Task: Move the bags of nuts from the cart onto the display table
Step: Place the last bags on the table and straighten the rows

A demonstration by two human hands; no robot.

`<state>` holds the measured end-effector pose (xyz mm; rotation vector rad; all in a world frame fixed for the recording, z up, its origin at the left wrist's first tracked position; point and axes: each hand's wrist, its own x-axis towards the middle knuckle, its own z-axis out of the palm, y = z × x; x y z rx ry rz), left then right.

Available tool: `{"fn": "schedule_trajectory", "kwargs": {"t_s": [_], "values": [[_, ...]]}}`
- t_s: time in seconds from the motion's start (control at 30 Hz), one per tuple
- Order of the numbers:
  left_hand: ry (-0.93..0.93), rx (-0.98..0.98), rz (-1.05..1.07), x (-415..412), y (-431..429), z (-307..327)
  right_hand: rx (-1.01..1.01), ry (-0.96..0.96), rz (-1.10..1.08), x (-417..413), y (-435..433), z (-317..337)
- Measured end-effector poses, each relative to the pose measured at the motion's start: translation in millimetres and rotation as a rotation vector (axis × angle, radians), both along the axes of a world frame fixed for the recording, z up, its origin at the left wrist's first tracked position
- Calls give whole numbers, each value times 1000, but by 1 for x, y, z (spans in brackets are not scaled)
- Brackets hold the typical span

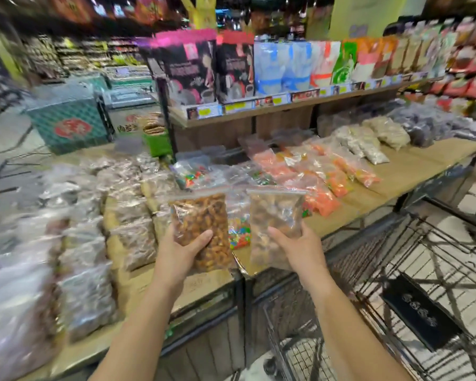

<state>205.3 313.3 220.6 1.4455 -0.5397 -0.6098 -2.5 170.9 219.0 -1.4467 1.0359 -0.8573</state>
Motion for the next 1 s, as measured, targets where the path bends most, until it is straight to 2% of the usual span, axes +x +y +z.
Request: {"fn": "schedule_trajectory", "kwargs": {"t_s": [0.27,0.5,1.0], "values": [[17,24,145,102,93,-9,25,10,129,114,47,3],[35,16,211,146,139,-18,-36,74,212,178,80,3],[109,69,208,175,123,-41,25,125,338,227,64,-17]]}}
